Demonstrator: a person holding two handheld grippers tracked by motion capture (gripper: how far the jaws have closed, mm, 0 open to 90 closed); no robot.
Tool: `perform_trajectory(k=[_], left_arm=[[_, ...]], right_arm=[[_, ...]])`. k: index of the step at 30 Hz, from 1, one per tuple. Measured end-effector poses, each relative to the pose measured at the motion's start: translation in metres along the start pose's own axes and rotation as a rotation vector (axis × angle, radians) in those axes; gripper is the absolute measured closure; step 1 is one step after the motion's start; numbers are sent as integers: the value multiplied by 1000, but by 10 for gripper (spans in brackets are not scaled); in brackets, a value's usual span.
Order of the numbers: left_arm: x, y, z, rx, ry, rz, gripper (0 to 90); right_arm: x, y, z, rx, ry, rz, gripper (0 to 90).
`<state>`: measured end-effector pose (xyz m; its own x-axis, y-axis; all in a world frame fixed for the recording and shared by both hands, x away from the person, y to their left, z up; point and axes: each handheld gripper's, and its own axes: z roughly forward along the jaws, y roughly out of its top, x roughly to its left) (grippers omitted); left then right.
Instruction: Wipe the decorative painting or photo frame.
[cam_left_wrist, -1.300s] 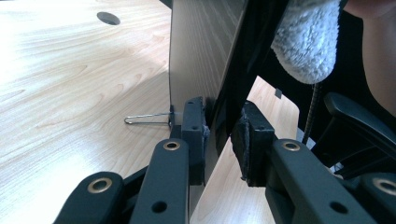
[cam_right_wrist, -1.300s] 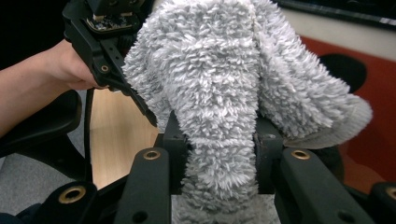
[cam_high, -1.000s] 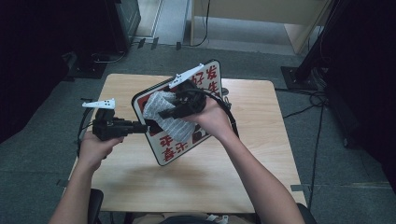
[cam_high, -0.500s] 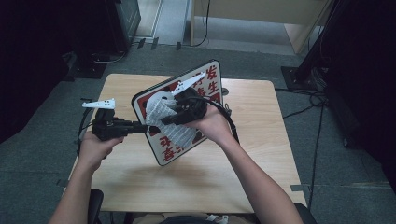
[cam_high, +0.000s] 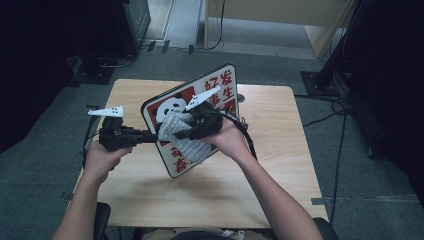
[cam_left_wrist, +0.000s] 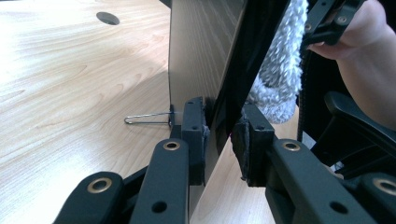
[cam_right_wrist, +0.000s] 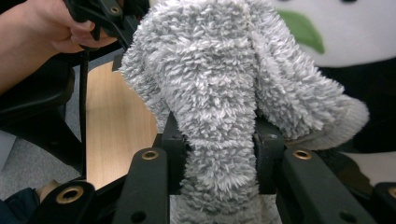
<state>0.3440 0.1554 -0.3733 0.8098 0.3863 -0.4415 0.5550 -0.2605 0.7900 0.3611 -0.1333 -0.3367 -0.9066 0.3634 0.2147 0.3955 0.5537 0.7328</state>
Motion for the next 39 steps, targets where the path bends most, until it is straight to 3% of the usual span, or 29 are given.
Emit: perform_trajectory(k=[39], left_arm=[[0, -1, 2, -2, 4, -3, 747]], right_arm=[[-6, -51, 28, 34, 17, 57, 653]])
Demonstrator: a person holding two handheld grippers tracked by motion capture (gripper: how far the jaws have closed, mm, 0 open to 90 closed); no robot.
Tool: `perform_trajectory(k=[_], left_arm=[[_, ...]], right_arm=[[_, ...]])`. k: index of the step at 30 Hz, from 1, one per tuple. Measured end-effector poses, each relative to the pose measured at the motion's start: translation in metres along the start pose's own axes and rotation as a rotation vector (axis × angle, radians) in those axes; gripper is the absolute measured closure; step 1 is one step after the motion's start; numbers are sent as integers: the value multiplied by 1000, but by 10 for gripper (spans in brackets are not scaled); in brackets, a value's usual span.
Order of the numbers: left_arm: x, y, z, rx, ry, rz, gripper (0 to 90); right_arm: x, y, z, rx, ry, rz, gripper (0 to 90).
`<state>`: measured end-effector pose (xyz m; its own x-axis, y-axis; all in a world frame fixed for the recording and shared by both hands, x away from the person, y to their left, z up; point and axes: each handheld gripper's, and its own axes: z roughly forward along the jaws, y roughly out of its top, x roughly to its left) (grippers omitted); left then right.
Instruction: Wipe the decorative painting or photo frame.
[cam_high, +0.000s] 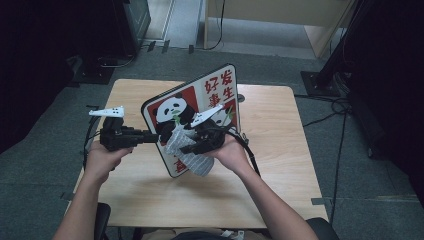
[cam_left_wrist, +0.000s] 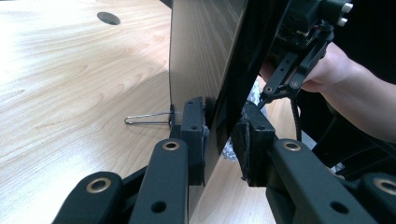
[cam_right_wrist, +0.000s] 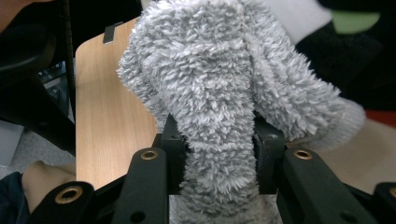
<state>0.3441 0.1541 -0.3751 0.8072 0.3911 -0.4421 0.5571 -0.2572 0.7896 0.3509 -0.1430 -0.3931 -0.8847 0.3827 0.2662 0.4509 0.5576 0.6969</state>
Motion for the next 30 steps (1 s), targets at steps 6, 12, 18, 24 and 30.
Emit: perform_trajectory(k=[6, 12, 18, 24, 30], left_arm=[[0, -1, 0, 2, 2, -2, 746], [-1, -1, 1, 1, 4, -4, 744], [-1, -1, 1, 0, 6, -8, 744], [-1, -1, 1, 0, 5, -7, 743], [0, -2, 1, -1, 4, -8, 742]], right_arm=[[-2, -11, 6, 6, 6, 11, 653], [-3, -19, 12, 24, 7, 20, 653], [-6, -27, 17, 36, 11, 27, 653], [-7, -34, 22, 42, 11, 30, 652], [-8, -41, 27, 59, 19, 26, 653]])
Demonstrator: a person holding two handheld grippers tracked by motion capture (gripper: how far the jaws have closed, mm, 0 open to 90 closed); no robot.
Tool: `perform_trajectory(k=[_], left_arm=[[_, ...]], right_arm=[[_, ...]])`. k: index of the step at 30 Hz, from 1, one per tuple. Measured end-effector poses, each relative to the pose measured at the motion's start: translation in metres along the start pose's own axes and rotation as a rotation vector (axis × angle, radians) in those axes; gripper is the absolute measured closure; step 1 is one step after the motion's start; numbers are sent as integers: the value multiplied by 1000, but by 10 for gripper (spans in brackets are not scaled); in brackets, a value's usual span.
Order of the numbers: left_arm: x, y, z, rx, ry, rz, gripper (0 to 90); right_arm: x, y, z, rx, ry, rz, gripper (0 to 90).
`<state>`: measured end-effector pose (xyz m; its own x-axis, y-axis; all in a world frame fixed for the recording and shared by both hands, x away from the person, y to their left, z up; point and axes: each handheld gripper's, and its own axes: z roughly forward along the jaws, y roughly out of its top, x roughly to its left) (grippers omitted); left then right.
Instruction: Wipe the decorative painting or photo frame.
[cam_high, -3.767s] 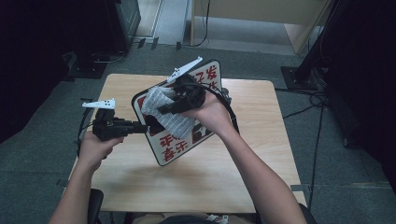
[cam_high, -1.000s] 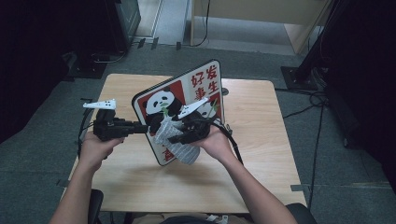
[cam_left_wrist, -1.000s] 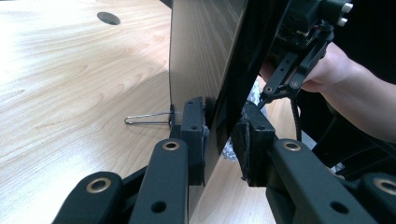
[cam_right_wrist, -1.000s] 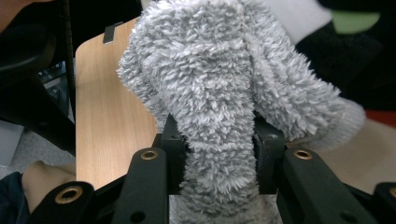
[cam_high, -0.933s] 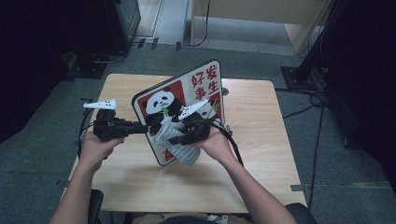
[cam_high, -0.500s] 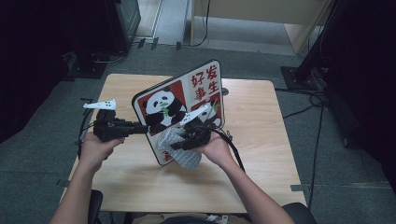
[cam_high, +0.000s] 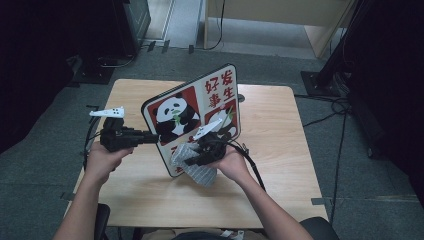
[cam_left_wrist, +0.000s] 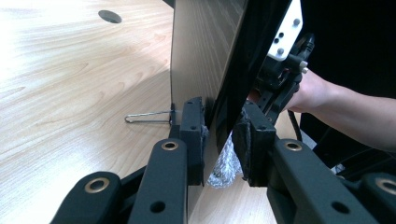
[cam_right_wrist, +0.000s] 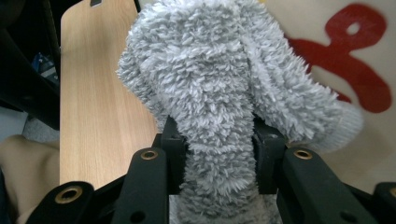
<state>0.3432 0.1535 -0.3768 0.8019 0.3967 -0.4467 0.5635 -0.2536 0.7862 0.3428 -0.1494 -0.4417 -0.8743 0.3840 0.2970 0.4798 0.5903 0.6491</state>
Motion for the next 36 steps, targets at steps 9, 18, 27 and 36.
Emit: perform_trajectory(k=[9, 18, 27, 36], left_arm=[[1, 0, 0, -1, 0, -7, 740], [2, 0, 0, -5, -6, -23, 740], [1, 0, 0, -10, -3, -17, 707], [4, -1, -3, -10, 19, -23, 642]], right_arm=[[-2, -12, 11, 26, 15, 21, 653], [-3, -17, 17, 64, 25, 18, 664], [2, -9, 2, 48, 45, 22, 676], [12, 11, -18, -3, 42, -1, 675]])
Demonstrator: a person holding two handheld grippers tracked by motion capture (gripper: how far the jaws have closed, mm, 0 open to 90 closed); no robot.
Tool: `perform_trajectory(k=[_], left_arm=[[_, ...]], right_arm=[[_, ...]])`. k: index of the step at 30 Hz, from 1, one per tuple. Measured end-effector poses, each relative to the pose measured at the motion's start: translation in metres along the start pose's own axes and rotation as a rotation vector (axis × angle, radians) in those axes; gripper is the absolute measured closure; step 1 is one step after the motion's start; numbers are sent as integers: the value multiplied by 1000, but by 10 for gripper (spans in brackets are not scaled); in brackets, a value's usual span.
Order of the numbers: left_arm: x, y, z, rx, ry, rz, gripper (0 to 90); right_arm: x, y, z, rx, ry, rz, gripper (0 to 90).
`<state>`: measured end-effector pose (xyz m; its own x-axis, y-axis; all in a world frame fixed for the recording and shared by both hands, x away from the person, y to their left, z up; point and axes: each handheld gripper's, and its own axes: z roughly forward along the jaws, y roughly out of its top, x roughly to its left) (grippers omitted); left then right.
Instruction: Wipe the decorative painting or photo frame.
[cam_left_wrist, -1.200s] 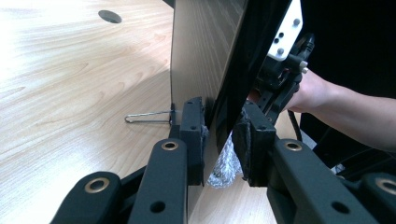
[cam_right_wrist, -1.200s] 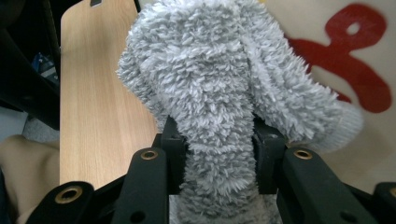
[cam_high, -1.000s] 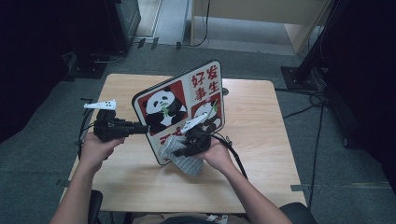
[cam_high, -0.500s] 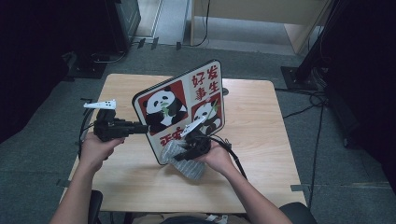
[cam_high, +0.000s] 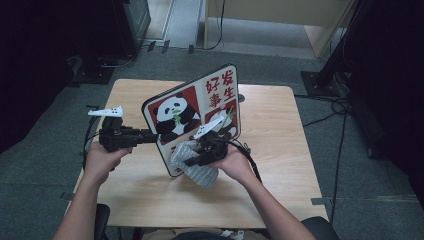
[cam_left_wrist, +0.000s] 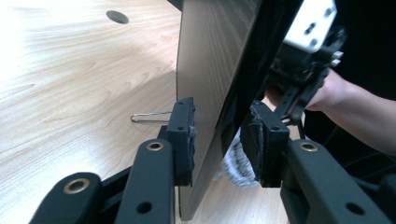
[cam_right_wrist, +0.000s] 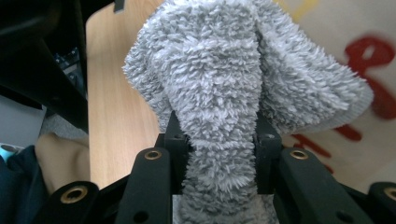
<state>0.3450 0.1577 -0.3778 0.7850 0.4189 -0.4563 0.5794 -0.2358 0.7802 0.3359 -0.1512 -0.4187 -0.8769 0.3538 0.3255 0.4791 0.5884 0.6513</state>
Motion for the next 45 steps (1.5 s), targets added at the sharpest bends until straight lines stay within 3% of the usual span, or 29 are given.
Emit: perform_trajectory(k=[11, 17, 28, 33, 45], left_arm=[[-1, -3, -10, -10, -8, -5, 674], [-1, -7, -16, -14, -2, -9, 697], [1, -13, -19, -22, 9, -27, 731], [8, -6, -19, -63, -4, -34, 728], [18, 4, -10, -57, -7, -13, 745]], right_arm=[[12, 34, -27, -33, -24, -44, 675], [16, 57, -42, -57, -21, -32, 675], [31, 100, -58, -91, -16, -92, 675], [36, 119, -66, -100, -20, -118, 674], [54, 157, -87, -146, -28, -158, 665]])
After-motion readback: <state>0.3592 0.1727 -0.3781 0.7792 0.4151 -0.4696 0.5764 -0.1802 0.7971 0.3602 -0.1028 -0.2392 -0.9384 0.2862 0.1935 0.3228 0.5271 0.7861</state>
